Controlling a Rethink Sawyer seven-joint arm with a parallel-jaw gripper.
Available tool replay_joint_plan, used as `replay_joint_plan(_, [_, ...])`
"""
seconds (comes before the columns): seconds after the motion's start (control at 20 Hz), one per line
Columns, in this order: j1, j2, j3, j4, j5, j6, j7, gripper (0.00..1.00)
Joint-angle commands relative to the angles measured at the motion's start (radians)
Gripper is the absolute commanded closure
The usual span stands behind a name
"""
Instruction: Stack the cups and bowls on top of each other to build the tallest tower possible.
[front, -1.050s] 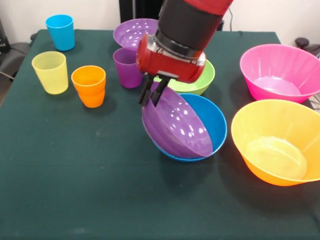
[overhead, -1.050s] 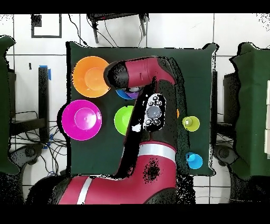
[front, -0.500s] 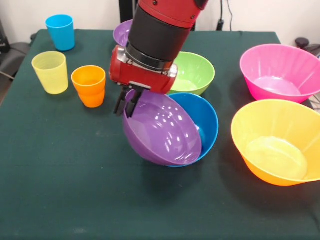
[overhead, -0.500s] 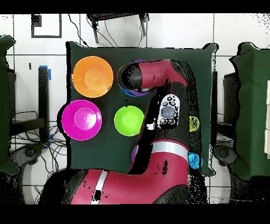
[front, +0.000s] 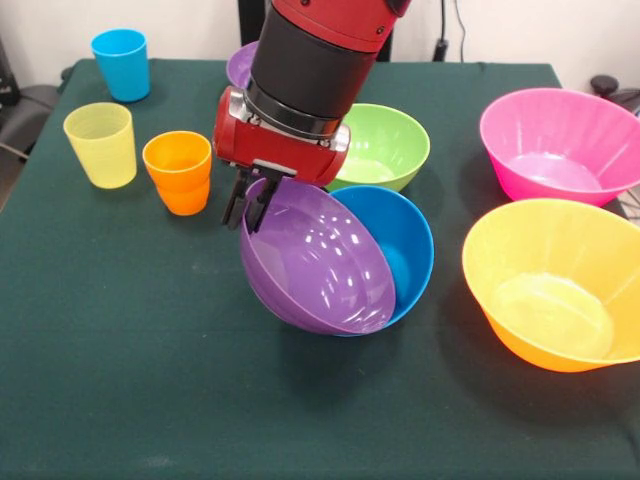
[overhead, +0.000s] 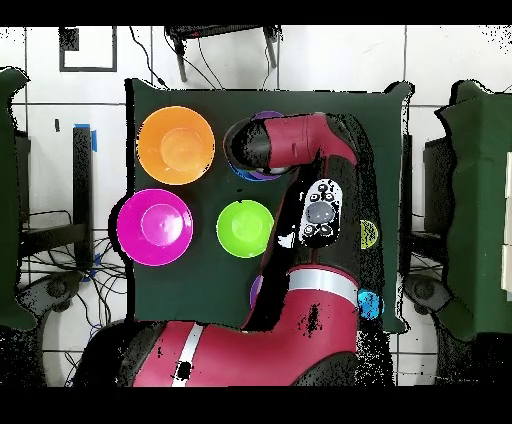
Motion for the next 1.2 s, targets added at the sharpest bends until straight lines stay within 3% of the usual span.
replay_joint_plan(0.05, [0.018,0.016,0.051,0.009,-0.023,-0.034,0.050,1.00])
replay_joint_plan(0.7, [0.028,-0.018,0.048,-0.005,0.003,0.054,0.033,1.00])
replay_joint_plan(1.2, [0.040,-0.015,0.038,-0.007,-0.002,0.049,0.050,1.00])
